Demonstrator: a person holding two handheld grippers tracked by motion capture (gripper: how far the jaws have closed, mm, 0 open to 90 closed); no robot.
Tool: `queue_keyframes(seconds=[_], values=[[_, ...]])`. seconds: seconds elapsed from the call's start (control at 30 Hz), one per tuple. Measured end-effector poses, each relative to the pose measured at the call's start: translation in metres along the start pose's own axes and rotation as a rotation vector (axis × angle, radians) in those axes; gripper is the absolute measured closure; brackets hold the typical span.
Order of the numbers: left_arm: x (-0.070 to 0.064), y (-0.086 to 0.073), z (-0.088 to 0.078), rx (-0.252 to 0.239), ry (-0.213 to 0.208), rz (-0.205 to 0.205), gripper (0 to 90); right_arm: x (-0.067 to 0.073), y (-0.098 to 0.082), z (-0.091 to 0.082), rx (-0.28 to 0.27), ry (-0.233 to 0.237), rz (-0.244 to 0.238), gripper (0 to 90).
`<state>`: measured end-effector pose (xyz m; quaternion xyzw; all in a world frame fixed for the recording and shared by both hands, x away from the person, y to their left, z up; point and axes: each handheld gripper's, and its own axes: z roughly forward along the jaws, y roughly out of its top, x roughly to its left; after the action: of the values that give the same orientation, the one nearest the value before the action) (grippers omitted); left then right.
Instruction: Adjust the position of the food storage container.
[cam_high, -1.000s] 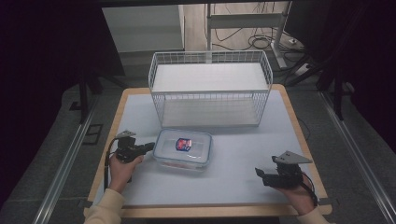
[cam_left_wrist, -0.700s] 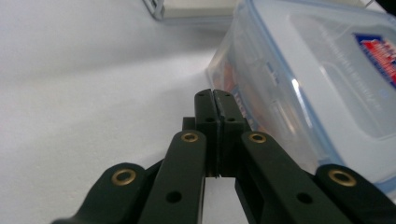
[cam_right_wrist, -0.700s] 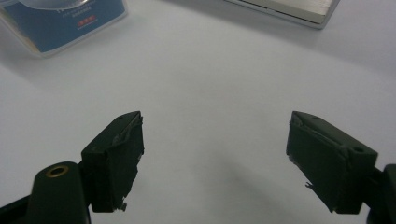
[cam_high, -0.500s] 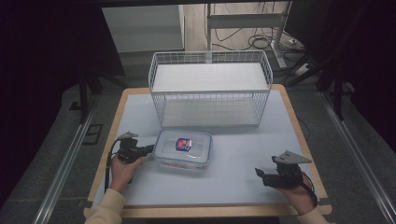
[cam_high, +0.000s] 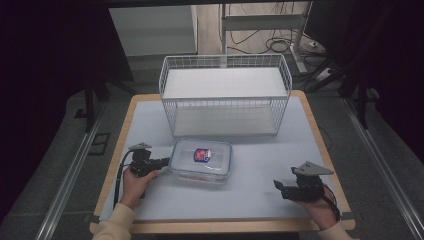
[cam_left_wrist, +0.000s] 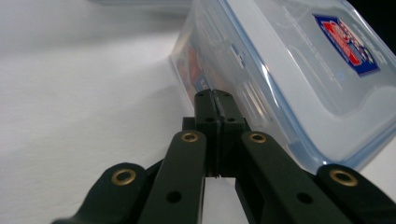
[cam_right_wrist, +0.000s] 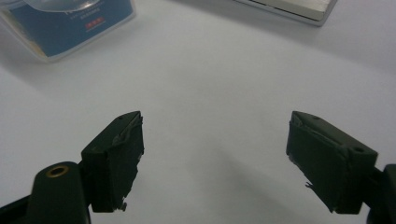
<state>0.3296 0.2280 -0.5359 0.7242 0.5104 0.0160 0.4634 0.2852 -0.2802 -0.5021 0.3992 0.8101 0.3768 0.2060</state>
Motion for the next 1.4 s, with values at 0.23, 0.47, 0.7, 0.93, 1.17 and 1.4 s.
queue_keyframes(seconds=[0.23, 0.47, 0.7, 0.93, 1.17, 1.4], values=[[-0.013, -0.001, 0.008, 0.025, -0.033, 0.026, 89.8, 0.0, 0.0, 0.0, 0.002, 0.002, -0.002, 19.4], [-0.033, -0.002, 0.018, 0.05, -0.072, 0.06, 89.8, 0.0, 0.0, 0.0, 0.004, 0.002, -0.003, 19.3], [-0.047, -0.002, 0.025, 0.066, -0.088, 0.091, 89.7, 0.001, 0.0, 0.001, 0.006, 0.002, -0.006, 19.4], [-0.055, -0.003, 0.03, 0.059, -0.065, 0.101, 89.7, 0.0, 0.0, 0.0, 0.005, -0.003, -0.005, 19.4], [-0.051, -0.005, 0.021, 0.048, -0.046, 0.082, 89.7, -0.001, 0.001, -0.002, -0.005, -0.003, -0.002, 19.3], [-0.047, -0.012, -0.002, -0.003, -0.027, 0.052, 88.9, 0.0, 0.001, -0.002, -0.005, -0.001, -0.005, 19.4]])
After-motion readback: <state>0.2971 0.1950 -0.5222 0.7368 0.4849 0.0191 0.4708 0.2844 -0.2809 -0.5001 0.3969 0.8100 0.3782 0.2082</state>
